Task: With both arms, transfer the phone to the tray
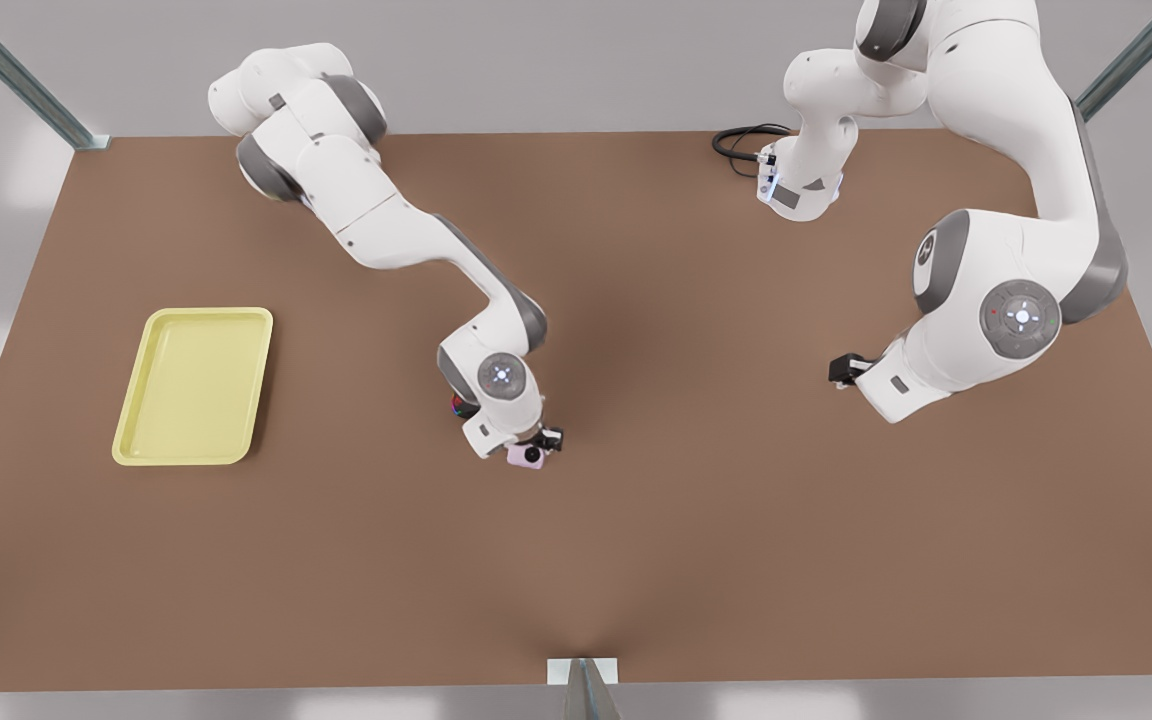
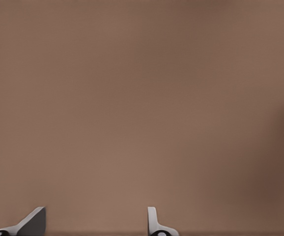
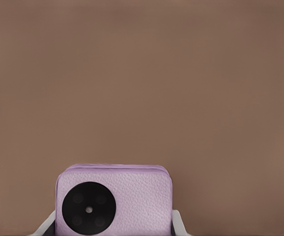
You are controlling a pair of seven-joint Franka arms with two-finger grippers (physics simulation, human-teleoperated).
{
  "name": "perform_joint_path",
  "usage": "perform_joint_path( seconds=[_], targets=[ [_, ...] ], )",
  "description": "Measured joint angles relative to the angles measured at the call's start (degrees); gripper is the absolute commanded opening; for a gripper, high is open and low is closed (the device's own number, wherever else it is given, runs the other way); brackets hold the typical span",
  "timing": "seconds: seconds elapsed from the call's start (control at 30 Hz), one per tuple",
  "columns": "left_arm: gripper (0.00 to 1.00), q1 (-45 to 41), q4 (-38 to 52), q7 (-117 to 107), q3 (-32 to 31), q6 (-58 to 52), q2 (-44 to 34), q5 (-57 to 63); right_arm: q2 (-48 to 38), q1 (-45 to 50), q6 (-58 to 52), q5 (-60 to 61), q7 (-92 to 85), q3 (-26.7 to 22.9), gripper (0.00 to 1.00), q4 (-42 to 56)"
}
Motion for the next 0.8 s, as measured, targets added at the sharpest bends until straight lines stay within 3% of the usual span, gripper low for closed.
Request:
perform_joint_path(
  seconds=[0.13,0.37,0.5,0.63,0.7,0.8],
  targets=[
    [1.00,0.0,0.3,0.0,0.0,0.0,0.0,-0.1,-6.3,-6.9,-1.0,-0.1,-2.7,-1.0,0.70,-8.8],
    [1.00,-0.1,0.4,-0.1,-0.1,0.0,0.1,-0.3,-23.5,-29.5,4.4,-0.2,-15.1,-1.5,0.70,-38.3],
    [1.00,-0.1,0.4,-0.2,-0.1,0.0,0.2,-0.3,-27.1,-44.7,6.2,-0.3,-26.2,-1.7,0.72,-43.0],
    [1.00,-0.1,0.4,-0.3,-0.1,0.0,0.2,-0.4,-27.9,-49.3,7.2,-1.9,-37.9,-7.1,0.72,-43.7],
    [1.00,-0.1,0.4,-0.3,-0.1,0.0,0.3,-0.4,-27.9,-49.5,7.4,-2.6,-43.0,-8.7,1.00,-44.1],
    [1.00,-0.1,0.4,-0.4,-0.1,0.0,0.3,-0.4,-28.1,-48.9,7.4,-3.2,-49.4,-9.3,1.00,-44.0]
  ],
)
